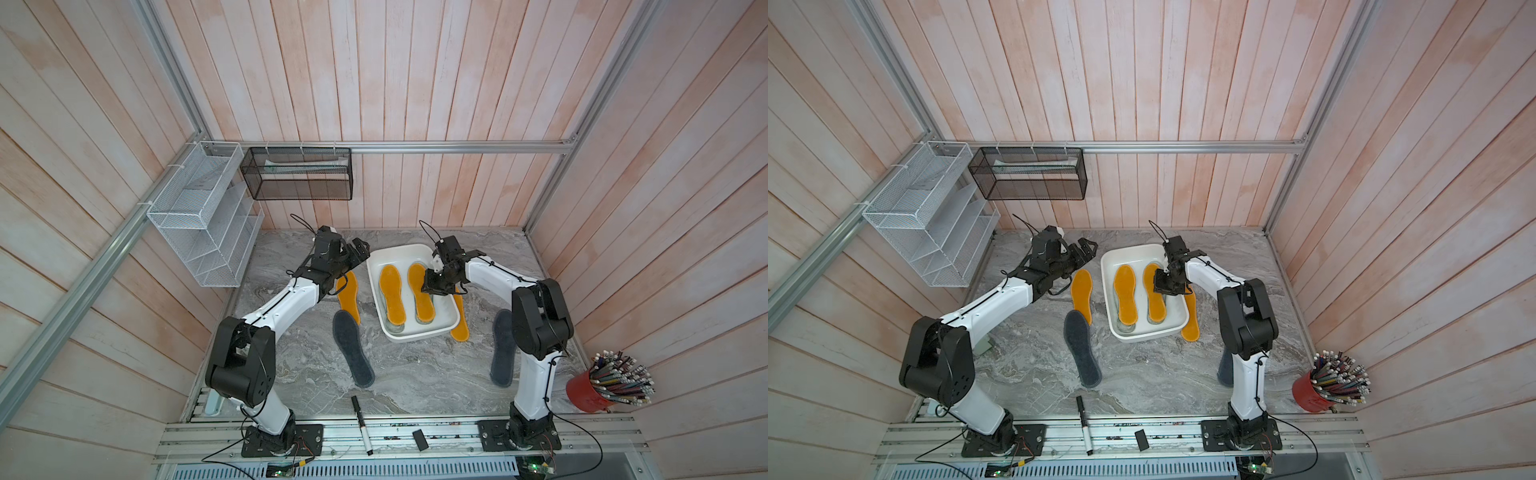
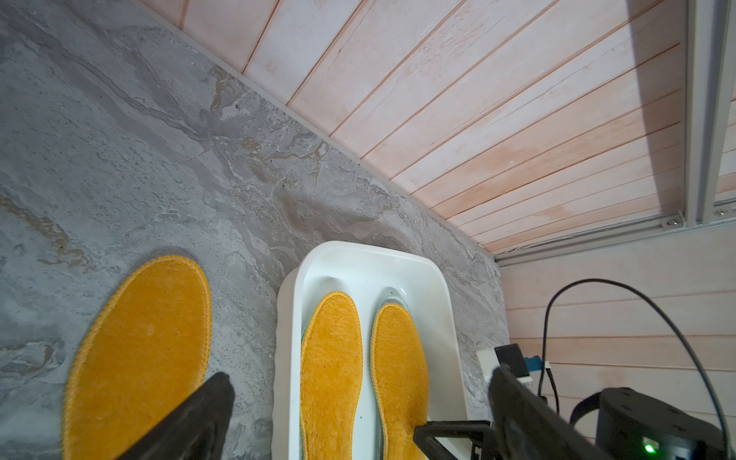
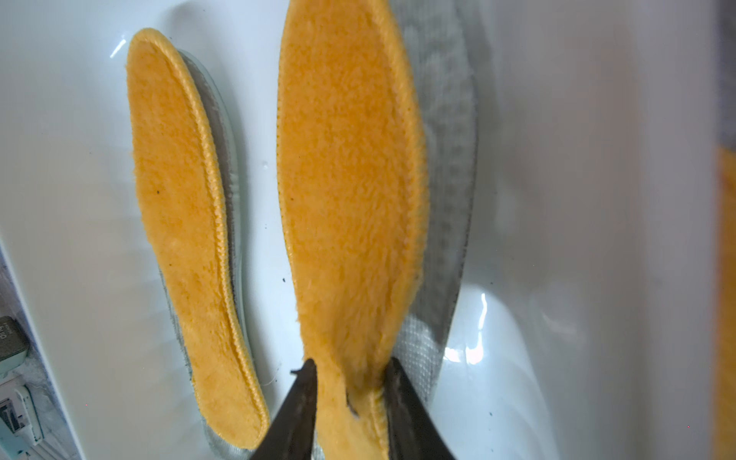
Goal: Put the insoles into the storage box
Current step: Place the insole in the storage box.
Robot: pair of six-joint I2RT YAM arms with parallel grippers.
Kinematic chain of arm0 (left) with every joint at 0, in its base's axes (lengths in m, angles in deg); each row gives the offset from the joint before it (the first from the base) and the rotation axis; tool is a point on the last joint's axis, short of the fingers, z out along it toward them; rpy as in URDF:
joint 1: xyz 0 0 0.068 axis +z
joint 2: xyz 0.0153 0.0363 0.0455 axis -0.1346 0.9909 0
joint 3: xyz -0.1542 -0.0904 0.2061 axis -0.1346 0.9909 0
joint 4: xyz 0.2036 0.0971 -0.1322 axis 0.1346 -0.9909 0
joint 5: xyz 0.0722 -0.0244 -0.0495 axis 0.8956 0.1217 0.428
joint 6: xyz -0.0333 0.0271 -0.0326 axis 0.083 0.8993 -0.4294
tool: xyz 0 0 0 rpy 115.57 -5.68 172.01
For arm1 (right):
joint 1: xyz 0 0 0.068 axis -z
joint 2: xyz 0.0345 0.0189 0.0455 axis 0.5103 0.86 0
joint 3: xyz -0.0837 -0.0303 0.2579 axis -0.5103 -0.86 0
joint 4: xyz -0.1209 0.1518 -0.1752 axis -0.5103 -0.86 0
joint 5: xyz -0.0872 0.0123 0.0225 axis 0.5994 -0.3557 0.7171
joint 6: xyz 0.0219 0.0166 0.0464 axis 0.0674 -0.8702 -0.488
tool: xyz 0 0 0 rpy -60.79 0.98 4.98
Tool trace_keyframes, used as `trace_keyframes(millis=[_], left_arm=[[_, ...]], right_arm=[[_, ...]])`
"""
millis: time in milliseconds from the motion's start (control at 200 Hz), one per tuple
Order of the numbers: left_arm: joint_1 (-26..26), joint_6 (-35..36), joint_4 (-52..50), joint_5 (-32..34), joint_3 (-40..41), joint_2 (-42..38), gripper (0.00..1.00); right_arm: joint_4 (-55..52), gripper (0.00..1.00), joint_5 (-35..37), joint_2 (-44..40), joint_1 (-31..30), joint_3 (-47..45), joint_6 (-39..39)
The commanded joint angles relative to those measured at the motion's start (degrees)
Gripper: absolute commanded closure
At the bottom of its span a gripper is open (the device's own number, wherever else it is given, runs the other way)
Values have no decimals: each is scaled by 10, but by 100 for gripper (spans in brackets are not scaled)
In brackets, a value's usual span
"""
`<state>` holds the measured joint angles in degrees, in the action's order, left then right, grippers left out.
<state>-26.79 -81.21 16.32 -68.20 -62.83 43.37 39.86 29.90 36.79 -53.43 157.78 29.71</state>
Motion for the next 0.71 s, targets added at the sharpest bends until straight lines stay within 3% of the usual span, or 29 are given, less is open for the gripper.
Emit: trace_keyframes(millis=[0, 305, 700], left_arm=[[3, -6, 1, 12, 10, -16, 0], [18, -48, -127, 45, -17, 10, 0], [29, -53, -270, 16, -67, 77, 0]], right_arm=[[-13, 65, 14, -4, -3, 5, 6], [-29, 44, 47, -35, -3, 17, 6], [45, 40, 34, -110, -3, -18, 26]])
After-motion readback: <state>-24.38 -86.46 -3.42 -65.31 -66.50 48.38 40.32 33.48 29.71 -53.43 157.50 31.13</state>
